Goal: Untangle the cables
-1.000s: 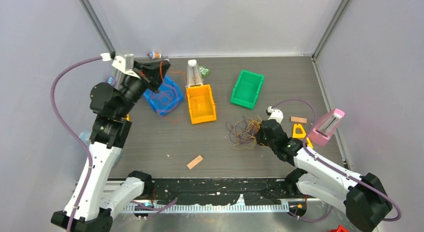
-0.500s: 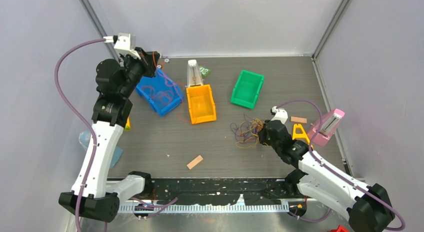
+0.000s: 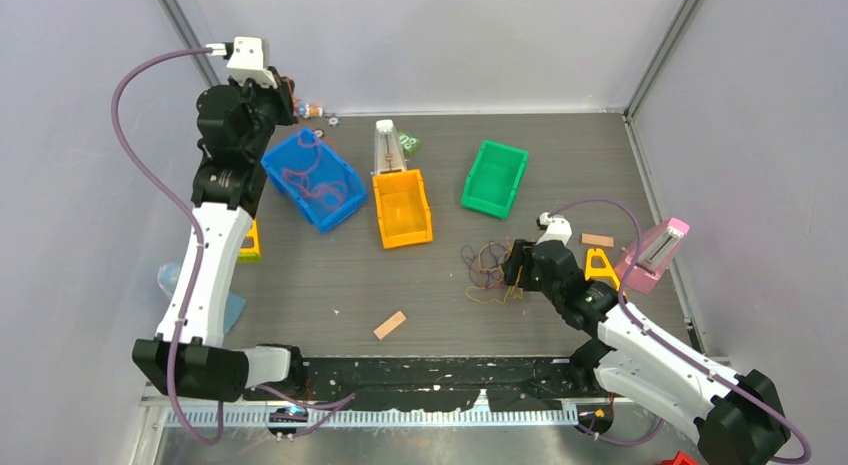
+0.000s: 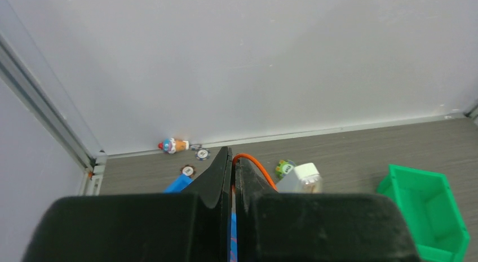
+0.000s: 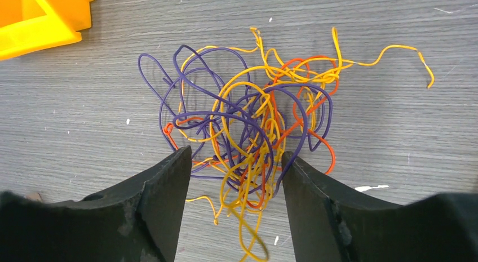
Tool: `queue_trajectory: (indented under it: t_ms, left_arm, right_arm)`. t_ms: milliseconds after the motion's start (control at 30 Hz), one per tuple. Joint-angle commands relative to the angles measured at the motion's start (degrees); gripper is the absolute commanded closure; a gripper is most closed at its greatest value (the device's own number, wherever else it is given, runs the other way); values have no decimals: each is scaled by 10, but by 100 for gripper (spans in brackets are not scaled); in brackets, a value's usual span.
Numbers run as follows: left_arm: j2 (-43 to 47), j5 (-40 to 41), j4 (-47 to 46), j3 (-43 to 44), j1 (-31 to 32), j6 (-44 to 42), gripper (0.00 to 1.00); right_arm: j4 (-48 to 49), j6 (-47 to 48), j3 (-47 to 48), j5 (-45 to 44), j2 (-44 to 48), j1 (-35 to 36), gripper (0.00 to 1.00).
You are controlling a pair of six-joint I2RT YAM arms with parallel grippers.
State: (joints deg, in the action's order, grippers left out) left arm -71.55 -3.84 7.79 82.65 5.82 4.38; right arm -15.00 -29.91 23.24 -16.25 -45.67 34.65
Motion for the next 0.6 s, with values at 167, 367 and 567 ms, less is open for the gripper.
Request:
queue_trajectory:
  t_ms: [167, 367, 567]
  left_arm:
    - [-81, 2, -164, -30, -38, 4, 100]
    - [-140, -10, -237, -74, -55, 24, 100]
    - [-170, 32, -209, -89, -83, 37, 100]
  right_arm:
    - [39, 12, 32, 33, 10, -1, 29]
    - [35, 17, 37, 40, 28, -2, 28]
    - [28, 21, 43, 35, 25, -2, 28]
